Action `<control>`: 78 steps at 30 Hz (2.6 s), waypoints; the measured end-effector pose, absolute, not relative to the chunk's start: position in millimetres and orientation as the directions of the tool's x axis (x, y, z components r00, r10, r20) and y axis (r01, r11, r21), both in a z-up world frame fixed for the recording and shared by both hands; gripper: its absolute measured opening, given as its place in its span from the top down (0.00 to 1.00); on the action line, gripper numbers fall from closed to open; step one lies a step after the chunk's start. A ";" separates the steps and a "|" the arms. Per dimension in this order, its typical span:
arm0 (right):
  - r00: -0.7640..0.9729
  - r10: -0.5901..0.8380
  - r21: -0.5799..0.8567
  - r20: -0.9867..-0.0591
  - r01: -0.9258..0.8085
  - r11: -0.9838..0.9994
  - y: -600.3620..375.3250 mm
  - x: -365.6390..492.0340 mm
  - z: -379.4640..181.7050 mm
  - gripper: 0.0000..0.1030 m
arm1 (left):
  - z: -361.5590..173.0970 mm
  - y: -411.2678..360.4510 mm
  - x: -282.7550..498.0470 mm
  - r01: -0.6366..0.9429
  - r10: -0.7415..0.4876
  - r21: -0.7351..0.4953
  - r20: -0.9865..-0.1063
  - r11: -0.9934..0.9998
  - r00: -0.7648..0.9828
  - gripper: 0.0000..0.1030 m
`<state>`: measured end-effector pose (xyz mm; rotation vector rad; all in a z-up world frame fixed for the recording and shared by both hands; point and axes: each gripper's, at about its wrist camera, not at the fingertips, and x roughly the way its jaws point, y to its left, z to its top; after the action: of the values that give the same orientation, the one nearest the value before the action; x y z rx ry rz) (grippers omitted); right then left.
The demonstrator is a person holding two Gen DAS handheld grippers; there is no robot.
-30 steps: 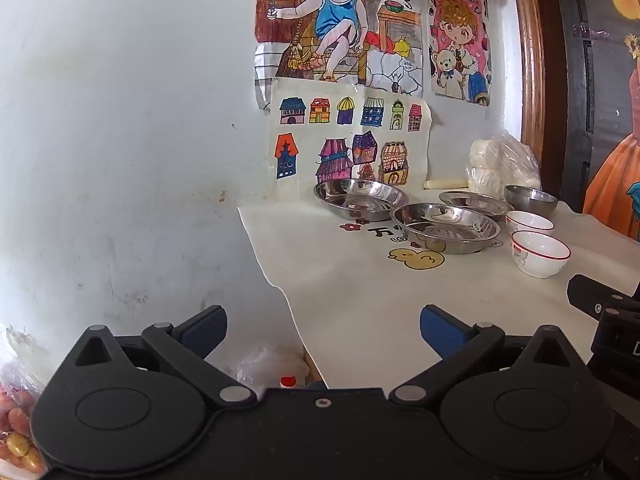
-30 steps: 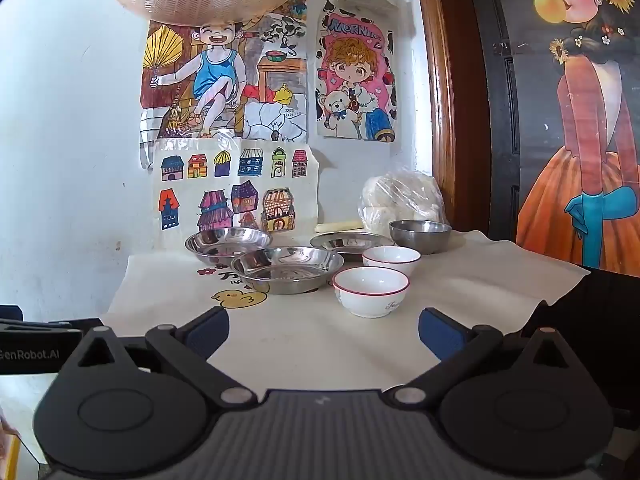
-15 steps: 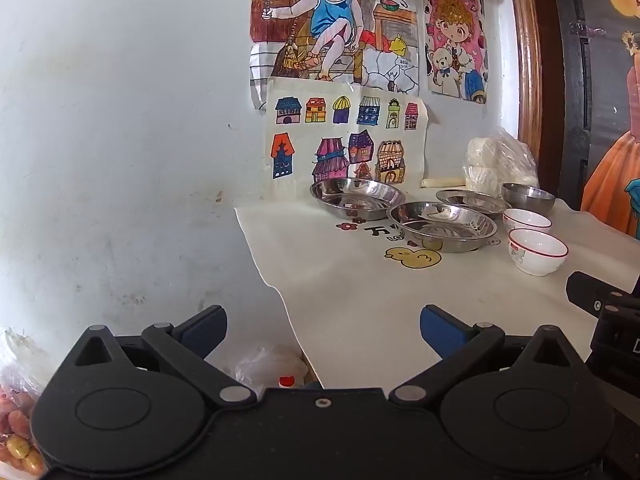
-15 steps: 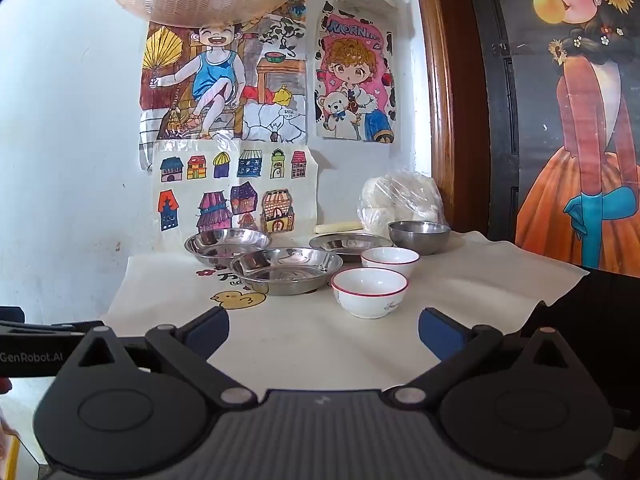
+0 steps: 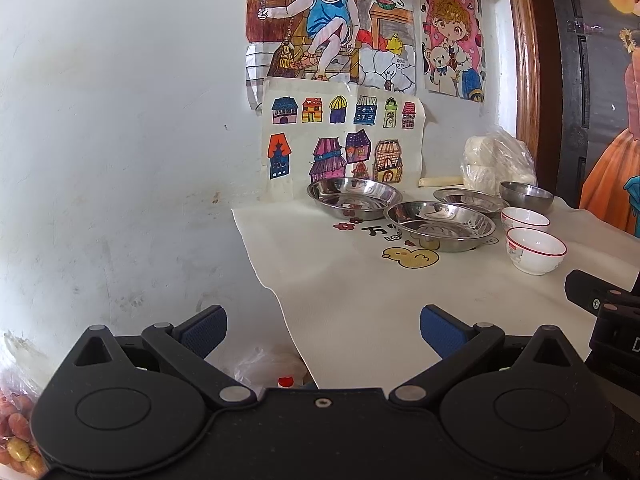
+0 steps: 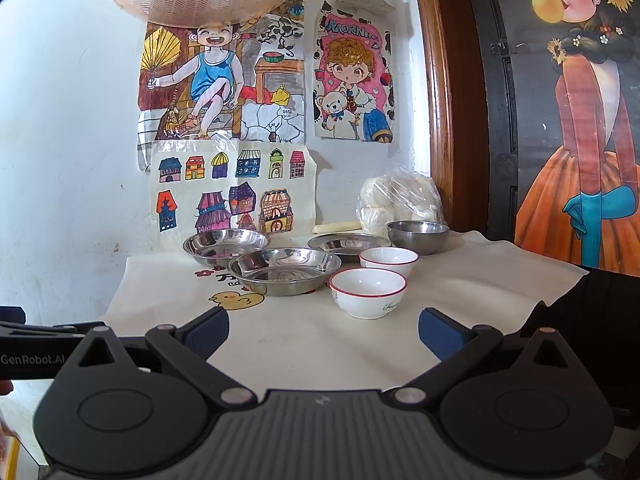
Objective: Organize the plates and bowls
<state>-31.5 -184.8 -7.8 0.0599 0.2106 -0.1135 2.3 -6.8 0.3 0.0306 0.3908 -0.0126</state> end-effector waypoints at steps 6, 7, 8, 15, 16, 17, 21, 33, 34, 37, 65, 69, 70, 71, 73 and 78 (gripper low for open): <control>0.971 -0.106 0.048 -0.212 0.119 0.992 -184.9 -31.5 -7.7 0.00 | 0.3 -7.2 2.6 0.018 -0.006 0.027 -0.382 0.999 0.924 0.01; 0.971 -0.106 0.048 -0.212 0.119 0.992 -184.9 -31.6 -7.7 0.00 | 0.3 -7.1 2.6 0.018 -0.006 0.027 -0.382 0.999 0.924 0.01; 0.971 -0.107 0.048 -0.212 0.119 0.992 -184.9 -31.4 -7.7 0.00 | 0.4 -7.4 2.7 0.018 -0.006 0.027 -0.382 0.999 0.924 0.01; 0.971 -0.106 0.048 -0.213 0.119 0.992 -185.0 -31.8 -7.8 0.00 | 0.1 -6.9 2.7 0.018 -0.006 0.027 -0.382 0.999 0.924 0.01; 0.971 -0.106 0.048 -0.213 0.119 0.992 -185.0 -31.7 -7.8 0.00 | 0.2 -7.5 2.8 0.017 -0.006 0.027 -0.381 0.999 0.924 0.01; 0.971 -0.106 0.049 -0.213 0.119 0.992 -185.1 -31.7 -7.8 0.00 | 0.3 -7.5 3.0 0.017 -0.006 0.027 -0.382 0.999 0.924 0.01; 0.971 -0.106 0.048 -0.213 0.119 0.992 -185.2 -31.7 -7.9 0.00 | 0.2 -6.8 3.3 0.019 -0.007 0.027 -0.383 0.999 0.924 0.01; 0.971 -0.106 0.049 -0.213 0.119 0.992 -183.9 -31.7 -8.0 0.00 | 0.1 -7.0 3.3 0.018 -0.006 0.026 -0.383 0.999 0.924 0.01; 0.971 -0.106 0.049 -0.213 0.119 0.992 -183.8 -31.7 -8.0 0.00 | 0.2 -7.4 3.6 0.018 -0.006 0.027 -0.383 0.999 0.924 0.01; 0.971 -0.106 0.048 -0.213 0.119 0.992 -180.5 -31.9 -9.6 0.00 | 0.1 -7.4 3.6 0.017 -0.006 0.026 -0.384 1.000 0.923 0.01; 0.963 -0.101 0.037 -0.249 0.114 0.993 -188.6 -1.8 -15.4 0.00 | -7.4 -9.8 36.6 0.010 0.014 0.053 -0.439 0.999 0.899 0.01; 0.960 -0.090 0.029 -0.264 0.101 0.994 -196.0 16.0 -15.5 0.00 | -0.2 -12.2 56.8 0.010 0.020 0.066 -0.446 0.998 0.895 0.01; 0.960 -0.088 0.025 -0.266 0.098 0.995 -197.8 19.8 -14.1 0.00 | 1.5 -12.9 62.7 0.011 0.022 0.069 -0.448 0.998 0.894 0.01; 0.960 -0.088 0.018 -0.266 0.096 0.995 -200.7 25.4 -13.3 0.00 | 2.2 -13.3 66.1 0.011 0.023 0.072 -0.450 0.997 0.893 0.01; 0.959 -0.089 0.008 -0.269 0.094 0.996 -206.1 35.7 -10.8 0.00 | 6.1 -15.2 82.4 0.013 0.026 0.081 -0.459 0.997 0.888 0.01; 0.960 -0.087 -0.024 -0.267 0.084 0.996 -220.2 58.6 -3.3 0.00 | 14.8 -17.5 119.7 0.025 0.020 0.087 -0.482 0.996 0.876 0.01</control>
<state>58.6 -220.2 -3.3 -0.0127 0.2716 -0.0866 119.7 -17.5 14.8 0.0915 0.5033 -0.0027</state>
